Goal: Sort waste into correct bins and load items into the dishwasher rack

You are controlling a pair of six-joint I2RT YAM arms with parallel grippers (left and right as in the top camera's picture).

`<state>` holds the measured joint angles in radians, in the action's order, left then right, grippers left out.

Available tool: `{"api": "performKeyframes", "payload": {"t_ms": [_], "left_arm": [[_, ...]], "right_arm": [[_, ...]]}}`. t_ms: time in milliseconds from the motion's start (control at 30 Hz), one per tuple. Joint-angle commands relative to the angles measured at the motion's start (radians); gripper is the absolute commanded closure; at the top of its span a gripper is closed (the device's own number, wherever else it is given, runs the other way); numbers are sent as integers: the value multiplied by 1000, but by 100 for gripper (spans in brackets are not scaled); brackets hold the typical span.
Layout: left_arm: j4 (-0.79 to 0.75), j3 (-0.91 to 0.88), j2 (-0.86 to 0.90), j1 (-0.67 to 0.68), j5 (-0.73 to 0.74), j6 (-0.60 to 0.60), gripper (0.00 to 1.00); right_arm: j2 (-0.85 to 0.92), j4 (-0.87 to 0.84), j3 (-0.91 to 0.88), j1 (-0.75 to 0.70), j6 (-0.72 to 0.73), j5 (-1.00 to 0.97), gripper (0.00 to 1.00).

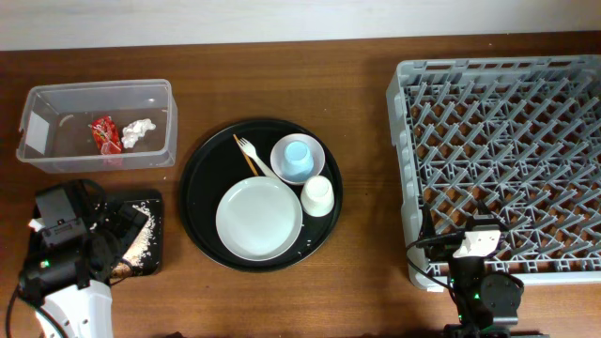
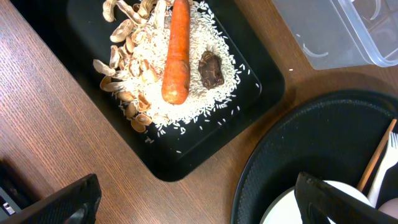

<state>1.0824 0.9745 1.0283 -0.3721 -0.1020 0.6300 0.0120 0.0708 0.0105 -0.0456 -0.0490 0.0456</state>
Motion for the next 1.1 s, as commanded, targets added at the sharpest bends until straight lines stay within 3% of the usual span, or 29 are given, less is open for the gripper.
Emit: {"api": "performKeyframes", "payload": {"t_ms": [0,133,267,333,400,567,667,800,933,1067], "left_arm": [[4,18,-8,-6,-8,10,1],[4,18,-8,-6,-8,10,1],[4,18,-8,-6,-8,10,1],[4,18,-8,-6,-8,10,1],[4,18,-8,-6,-8,10,1],[4,18,-8,-6,-8,10,1],[4,18,-8,-6,-8,10,1],[4,18,-8,-6,-8,10,1],[4,18,-8,-6,-8,10,1],[4,18,-8,-6,-8,10,1]], "right_arm": [[-6,5,-5,-7,1,-5,1],[-6,-6,-5,-7,55,73,1],[-6,-56,-5,-7,418,507,1],[-6,-90,-5,-7,694,732,1],[-6,-138,-5,-7,904,757,1],[-6,-306,-5,-7,1098,804,1],[-6,-473,31,-7,1116,855,1],[5,-461,129,-8,1086,772,2],[89,-280,295,-8,933,727,2],[274,32,530,-8,669,673,1]]}}
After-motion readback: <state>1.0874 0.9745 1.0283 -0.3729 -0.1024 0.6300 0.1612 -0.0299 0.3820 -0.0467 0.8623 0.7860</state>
